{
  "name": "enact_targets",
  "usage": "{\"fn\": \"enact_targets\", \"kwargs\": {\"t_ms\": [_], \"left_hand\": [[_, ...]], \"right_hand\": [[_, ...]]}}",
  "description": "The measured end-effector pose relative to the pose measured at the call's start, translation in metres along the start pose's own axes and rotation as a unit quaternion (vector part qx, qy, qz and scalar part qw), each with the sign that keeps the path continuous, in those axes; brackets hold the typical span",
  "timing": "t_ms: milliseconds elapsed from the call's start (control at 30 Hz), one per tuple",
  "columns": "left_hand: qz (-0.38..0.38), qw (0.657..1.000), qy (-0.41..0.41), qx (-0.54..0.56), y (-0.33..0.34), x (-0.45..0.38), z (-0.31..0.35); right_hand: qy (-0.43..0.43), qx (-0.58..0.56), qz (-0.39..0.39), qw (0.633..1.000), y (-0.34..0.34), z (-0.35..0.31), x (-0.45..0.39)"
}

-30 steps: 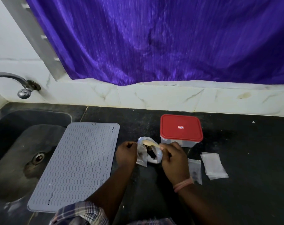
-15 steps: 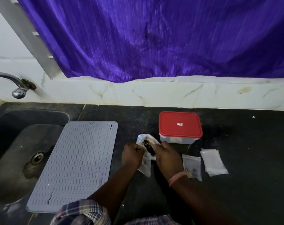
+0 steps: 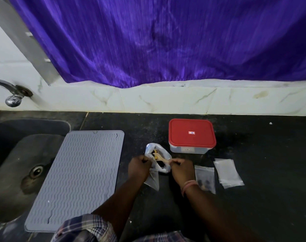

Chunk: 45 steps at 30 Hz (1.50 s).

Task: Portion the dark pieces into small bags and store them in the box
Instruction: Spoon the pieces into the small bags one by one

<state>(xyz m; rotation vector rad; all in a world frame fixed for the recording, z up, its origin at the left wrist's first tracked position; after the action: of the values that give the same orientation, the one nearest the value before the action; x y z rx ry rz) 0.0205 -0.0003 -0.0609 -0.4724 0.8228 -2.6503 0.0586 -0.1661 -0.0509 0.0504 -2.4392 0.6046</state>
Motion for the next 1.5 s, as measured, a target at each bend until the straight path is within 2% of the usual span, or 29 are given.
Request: {"fn": "enact_targets", "kwargs": {"t_ms": [67,133,200,300,400,467,533,800,967,1100,1200,1367,1500], "left_hand": [[0.005,1.0,-0.01,0.022,-0.001,-0.001,-0.002],[0.024,0.999,-0.022,0.035,-0.003,-0.001,-0.004],[0.031,0.998,-0.025,0.046,-0.004,0.0,-0.005],[0.029,0.997,-0.031,0.07,-0.002,0.0,-0.006],[0.019,0.997,-0.03,0.074,0.002,0.001,-0.006],[0.018,0.997,-0.03,0.073,0.002,0.0,-0.005],[0.023,0.997,-0.029,0.066,0.0,-0.001,-0.004],[0.043,0.994,-0.05,0.086,-0.009,0.002,-0.005],[0.055,0.993,-0.052,0.094,-0.01,0.004,0.0],[0.083,0.992,-0.034,0.085,-0.014,0.006,0.004],[0.091,0.992,-0.027,0.085,-0.016,0.01,0.007],[0.099,0.989,-0.016,0.106,-0.018,0.015,0.015],[0.109,0.986,-0.016,0.129,-0.022,0.019,0.02]], "right_hand": [[-0.091,0.088,0.04,0.991,-0.004,0.0,0.003],[-0.226,0.201,0.11,0.947,-0.009,-0.001,0.01],[-0.268,0.253,0.126,0.921,-0.013,-0.002,0.01],[-0.215,0.218,0.102,0.946,-0.008,0.001,0.007],[-0.072,0.076,0.063,0.992,-0.006,0.0,0.007],[0.035,-0.03,0.028,0.999,-0.008,-0.001,0.005],[0.091,-0.092,0.015,0.992,-0.009,0.001,0.002],[0.131,-0.145,0.01,0.981,-0.014,0.009,-0.004],[0.127,-0.178,0.0,0.976,-0.019,0.006,0.004],[0.076,-0.185,-0.002,0.98,-0.024,-0.005,0.016],[0.016,-0.15,-0.01,0.988,-0.026,-0.015,0.025],[-0.126,0.005,0.029,0.992,-0.021,-0.022,0.038],[-0.247,0.119,0.08,0.958,-0.015,-0.021,0.043]]}}
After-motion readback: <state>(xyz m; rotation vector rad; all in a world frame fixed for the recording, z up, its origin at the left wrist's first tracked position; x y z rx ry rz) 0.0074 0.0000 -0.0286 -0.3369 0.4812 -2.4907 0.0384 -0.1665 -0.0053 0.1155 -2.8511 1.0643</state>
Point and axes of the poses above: each hand's wrist, its own x-axis away from the middle knuckle, its own y-axis out of the palm, z = x × y, the point moved 1 cm from there along -x, towards the middle knuckle, and after that the axes turned 15 degrees about y, right-handed, at the moved point
